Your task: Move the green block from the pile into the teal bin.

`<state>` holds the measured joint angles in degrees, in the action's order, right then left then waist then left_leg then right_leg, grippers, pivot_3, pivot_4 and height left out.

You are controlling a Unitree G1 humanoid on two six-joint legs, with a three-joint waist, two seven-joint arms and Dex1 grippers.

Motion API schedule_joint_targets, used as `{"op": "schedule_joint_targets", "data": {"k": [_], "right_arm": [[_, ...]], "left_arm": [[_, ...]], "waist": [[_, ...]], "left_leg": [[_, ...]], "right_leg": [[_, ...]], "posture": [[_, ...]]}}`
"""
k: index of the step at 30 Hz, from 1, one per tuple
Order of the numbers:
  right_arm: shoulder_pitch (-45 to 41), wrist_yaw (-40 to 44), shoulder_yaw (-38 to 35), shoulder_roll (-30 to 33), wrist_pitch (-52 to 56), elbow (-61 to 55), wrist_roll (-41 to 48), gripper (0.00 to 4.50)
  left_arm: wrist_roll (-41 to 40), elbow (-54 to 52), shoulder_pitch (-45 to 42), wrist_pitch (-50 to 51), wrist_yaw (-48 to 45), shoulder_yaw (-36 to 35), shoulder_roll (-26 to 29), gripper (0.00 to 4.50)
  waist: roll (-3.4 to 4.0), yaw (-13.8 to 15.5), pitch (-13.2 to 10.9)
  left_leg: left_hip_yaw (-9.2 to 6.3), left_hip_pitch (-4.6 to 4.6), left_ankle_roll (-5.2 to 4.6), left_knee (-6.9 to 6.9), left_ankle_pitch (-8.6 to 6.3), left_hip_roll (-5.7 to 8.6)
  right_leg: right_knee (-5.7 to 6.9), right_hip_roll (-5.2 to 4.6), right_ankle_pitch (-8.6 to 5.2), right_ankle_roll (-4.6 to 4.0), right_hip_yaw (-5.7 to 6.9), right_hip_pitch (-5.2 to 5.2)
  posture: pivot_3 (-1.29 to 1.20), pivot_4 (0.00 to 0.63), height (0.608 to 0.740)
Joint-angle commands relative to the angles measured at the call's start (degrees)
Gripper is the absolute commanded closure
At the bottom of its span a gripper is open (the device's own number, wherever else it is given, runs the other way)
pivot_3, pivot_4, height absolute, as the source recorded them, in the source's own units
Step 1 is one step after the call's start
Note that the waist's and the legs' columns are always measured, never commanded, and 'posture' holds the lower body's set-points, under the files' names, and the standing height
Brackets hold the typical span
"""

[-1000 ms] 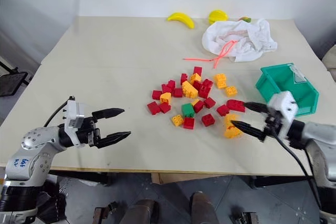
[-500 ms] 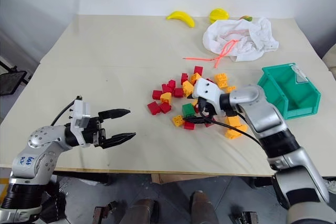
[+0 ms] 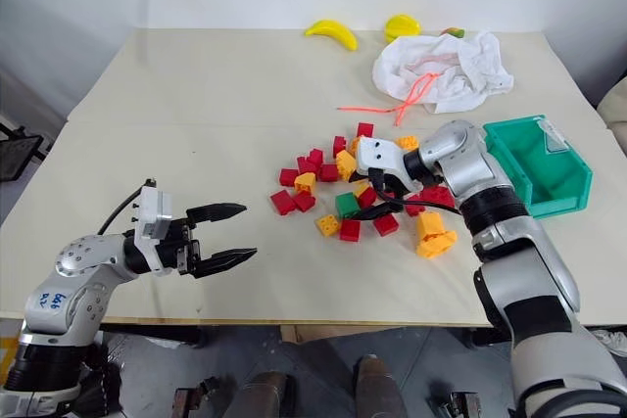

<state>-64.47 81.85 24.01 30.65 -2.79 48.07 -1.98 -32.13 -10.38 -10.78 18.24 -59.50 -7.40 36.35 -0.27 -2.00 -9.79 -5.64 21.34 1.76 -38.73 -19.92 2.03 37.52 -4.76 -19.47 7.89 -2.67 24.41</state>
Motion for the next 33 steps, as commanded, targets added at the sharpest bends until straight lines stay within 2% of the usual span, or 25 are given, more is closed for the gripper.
{"op": "schedule_joint_targets", "data": {"k": [1,2,5,10,11,13,19,22,25,27,30,33], "right_arm": [[-1.9,1.1,-0.2,-2.1,-4.4,3.0,-1.8,0.02],[-2.0,1.0,-0.1,-2.6,-5.4,3.6,-2.5,0.02],[-2.2,0.2,-0.7,-3.8,-7.7,5.1,-3.5,0.59],[-2.3,1.1,-2.2,-3.9,-8.7,4.6,-3.2,2.26],[-2.1,1.1,-2.6,-3.7,-8.3,3.8,-3.0,2.34],[-1.4,2.2,-3.8,-3.2,-7.4,1.4,-1.6,2.34],[4.6,4.2,-14.5,-0.2,1.9,-14.4,11.5,2.34],[9.3,-1.0,-24.0,4.6,12.8,-23.6,19.2,2.34],[14.4,-6.9,-32.8,11.3,19.4,-29.1,22.7,2.34],[16.9,-11.4,-37.9,15.3,21.3,-29.6,23.4,2.34],[19.5,-19.3,-43.2,21.4,20.5,-24.0,20.7,2.34],[21.9,-25.7,-43.7,25.9,17.3,-16.3,16.2,2.34]], "left_arm": [[-1.0,-2.1,0.5,-0.3,0.5,-1.0,-0.2,0.0],[-1.0,-2.1,0.5,-0.2,0.7,-1.1,-0.2,0.0],[-1.1,-2.3,0.7,-0.2,1.0,-1.4,-0.1,0.0],[-1.4,-2.6,0.9,0.1,1.4,-1.7,-0.1,0.0],[-1.4,-2.7,1.0,0.1,1.4,-1.7,-0.1,0.0],[-1.4,-2.7,1.0,0.2,1.4,-1.5,-0.1,0.0],[-1.3,-2.5,0.5,0.3,1.5,-1.0,-0.6,0.0],[-1.3,-2.4,-0.6,0.7,1.4,0.4,-1.5,0.0],[-1.7,-2.6,-2.8,1.6,1.1,2.1,-2.9,0.0],[-1.8,-2.4,-4.7,1.5,1.5,3.0,-4.4,0.0],[-2.7,-1.6,-9.3,2.2,2.7,4.1,-8.0,0.0],[-1.7,-0.3,-12.9,2.1,2.4,6.4,-10.2,0.0]], "waist": [[0.0,0.0,0.0],[0.0,-0.1,0.0],[0.01,-0.2,0.0],[0.01,-0.2,0.0],[0.01,-0.2,0.0],[0.01,-0.2,0.0],[0.02,0.1,0.0],[0.02,0.7,0.0],[0.03,1.8,0.0],[0.03,2.2,0.0],[0.03,2.3,0.0],[0.02,2.1,0.0]], "left_leg": [[0.0,0.0,0.0,-0.01,0.0,0.0],[0.0,0.0,0.0,0.0,0.0,0.0],[-0.01,0.0,0.01,-0.01,0.01,0.0],[-0.02,0.0,0.01,-0.05,0.01,0.02],[-0.02,0.0,0.01,-0.05,0.01,0.04],[-0.02,0.0,0.01,-0.05,0.01,0.04],[-0.05,0.01,0.01,-0.06,0.01,0.03],[-0.1,0.03,0.01,-0.09,0.01,0.05],[-0.21,0.14,-0.01,-0.19,0.0,0.18],[-0.24,0.2,-0.07,-0.22,0.01,0.27],[-0.13,0.21,-0.14,-0.22,0.04,0.35],[0.02,0.19,-0.18,-0.23,0.05,0.35]], "right_leg": [[0.01,0.0,0.0,0.0,0.0,0.0],[0.01,0.0,0.0,0.0,0.01,0.01],[0.03,0.0,0.0,0.0,0.02,0.01],[0.06,0.0,0.0,0.0,0.05,0.01],[0.07,-0.01,0.0,0.0,0.05,0.01],[0.08,-0.01,0.0,0.0,0.06,0.01],[0.09,-0.07,0.0,0.0,0.1,-0.01],[0.09,-0.11,0.0,0.0,0.12,-0.02],[0.07,-0.27,0.0,0.0,0.26,-0.03],[0.06,-0.4,0.0,0.0,0.37,-0.03],[0.03,-0.56,0.01,0.01,0.59,-0.05],[0.06,-0.56,0.02,0.04,0.61,-0.05]], "posture": [[0.0,0.15,0.74],[0.0,0.15,0.74],[0.0,0.15,0.74],[0.0,0.15,0.74],[0.0,0.15,0.74],[0.0,0.15,0.74],[0.0,0.15,0.74],[0.0,0.15,0.74],[0.0,0.15,0.74],[0.0,0.15,0.74],[0.0,0.15,0.74],[0.0,0.15,0.74]]}}
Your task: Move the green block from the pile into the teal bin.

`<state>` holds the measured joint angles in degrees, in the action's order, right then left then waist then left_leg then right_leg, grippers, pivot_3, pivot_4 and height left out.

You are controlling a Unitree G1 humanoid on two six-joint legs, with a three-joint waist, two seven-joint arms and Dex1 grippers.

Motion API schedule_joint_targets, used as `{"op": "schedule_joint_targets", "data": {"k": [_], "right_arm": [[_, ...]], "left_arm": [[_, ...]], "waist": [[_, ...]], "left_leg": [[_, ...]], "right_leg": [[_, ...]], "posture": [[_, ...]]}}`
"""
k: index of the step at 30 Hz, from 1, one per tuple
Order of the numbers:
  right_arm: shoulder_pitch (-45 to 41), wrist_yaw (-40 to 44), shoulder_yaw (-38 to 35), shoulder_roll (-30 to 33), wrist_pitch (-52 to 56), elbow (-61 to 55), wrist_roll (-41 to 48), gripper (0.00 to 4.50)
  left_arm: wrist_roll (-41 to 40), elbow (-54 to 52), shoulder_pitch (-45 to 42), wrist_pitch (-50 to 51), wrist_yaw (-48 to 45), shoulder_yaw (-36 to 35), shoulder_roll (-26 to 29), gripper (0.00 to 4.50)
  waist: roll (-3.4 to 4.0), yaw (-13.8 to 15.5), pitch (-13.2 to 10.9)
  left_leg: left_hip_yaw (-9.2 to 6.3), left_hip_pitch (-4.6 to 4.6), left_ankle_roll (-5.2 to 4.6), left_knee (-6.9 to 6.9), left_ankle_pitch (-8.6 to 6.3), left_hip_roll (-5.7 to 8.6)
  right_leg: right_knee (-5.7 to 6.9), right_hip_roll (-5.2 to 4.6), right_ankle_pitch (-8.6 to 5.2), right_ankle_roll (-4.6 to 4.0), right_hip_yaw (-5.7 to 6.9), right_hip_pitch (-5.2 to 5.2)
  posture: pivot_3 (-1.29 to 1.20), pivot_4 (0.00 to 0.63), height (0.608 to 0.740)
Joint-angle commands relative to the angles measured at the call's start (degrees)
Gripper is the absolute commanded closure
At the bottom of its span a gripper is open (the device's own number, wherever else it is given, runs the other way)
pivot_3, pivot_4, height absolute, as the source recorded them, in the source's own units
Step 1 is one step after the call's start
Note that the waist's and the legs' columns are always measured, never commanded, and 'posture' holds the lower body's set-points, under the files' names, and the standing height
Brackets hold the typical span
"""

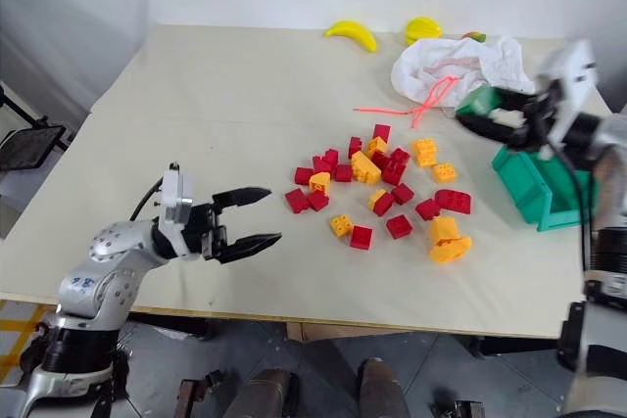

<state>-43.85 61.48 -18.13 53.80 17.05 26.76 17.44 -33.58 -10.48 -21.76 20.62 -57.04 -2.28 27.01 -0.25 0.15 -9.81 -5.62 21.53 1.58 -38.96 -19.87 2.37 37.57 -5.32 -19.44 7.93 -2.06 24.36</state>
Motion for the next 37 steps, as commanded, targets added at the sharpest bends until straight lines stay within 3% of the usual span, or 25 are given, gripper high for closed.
{"op": "schedule_joint_targets", "data": {"k": [1,9,16,17,21,26,32,37], "right_arm": [[1.8,-7.1,-1.1,3.4,-4.7,7.5,-4.8,2.34],[-3.6,-16.8,2.3,2.8,-10.3,23.7,-10.3,2.34],[-4.9,-10.1,1.2,2.5,-10.2,22.7,-6.4,0.18],[-4.6,-9.6,1.0,2.7,-10.3,22.3,-6.0,0.04],[2.7,2.3,-1.1,3.8,-11.0,12.9,-0.2,0.04],[20.6,8.8,-5.9,-0.9,-4.4,-13.3,12.4,0.04],[38.5,6.3,-4.6,-7.9,-5.6,-32.2,14.3,0.04],[43.4,4.1,-2.1,-11.4,-9.1,-35.4,11.9,0.04]], "left_arm": [[0.0,0.5,-2.8,-0.2,-0.1,1.9,-1.5,0.0],[2.7,5.9,-5.6,-3.0,-1.9,3.5,-2.2,0.0],[2.6,5.3,-4.1,-3.1,-1.4,2.1,-1.1,0.0],[2.6,5.3,-4.0,-3.1,-1.4,1.9,-0.9,0.0],[3.4,6.2,-2.6,-4.0,-1.9,-0.1,2.1,0.0],[7.6,10.5,1.0,-9.2,-3.3,-3.0,8.0,0.0],[9.9,12.8,5.5,-14.3,-2.8,-5.8,11.3,0.0],[10.2,11.4,6.6,-15.4,-1.2,-6.6,11.1,0.0]], "waist": [[0.0,-0.3,0.0],[0.02,-2.3,0.0],[0.02,-1.7,0.0],[0.02,-1.6,0.0],[0.02,-1.1,0.0],[0.02,-0.7,0.0],[0.01,-0.2,0.0],[0.01,0.4,0.0]], "left_leg": [[0.05,-0.02,0.0,0.02,0.0,0.0],[1.24,-0.38,-0.15,0.33,0.1,-0.07],[1.26,-0.33,-0.18,0.18,0.09,-0.05],[1.22,-0.32,-0.19,0.18,0.08,-0.04],[0.83,-0.26,-0.23,0.13,0.07,0.02],[0.74,-0.3,-0.21,0.1,0.05,-0.05],[0.62,-0.27,-0.19,0.1,0.04,-0.03],[0.49,-0.29,-0.25,0.01,0.03,0.06]], "right_leg": [[0.01,0.01,0.0,0.0,-0.02,0.0],[0.27,0.15,0.01,0.02,-0.26,0.15],[0.18,0.13,0.09,0.16,-0.32,0.14],[0.17,0.11,0.09,0.17,-0.32,0.14],[0.09,0.04,0.12,0.22,-0.24,0.12],[0.1,-0.01,0.13,0.21,-0.18,0.06],[0.03,-0.12,0.18,0.15,-0.08,0.02],[-0.08,-0.18,0.24,0.23,0.0,-0.12]], "posture": [[0.0,0.15,0.74],[0.0,0.15,0.74],[0.0,0.15,0.74],[0.0,0.15,0.74],[0.0,0.15,0.74],[0.0,0.15,0.74],[0.0,0.15,0.74],[0.0,0.15,0.74]]}}
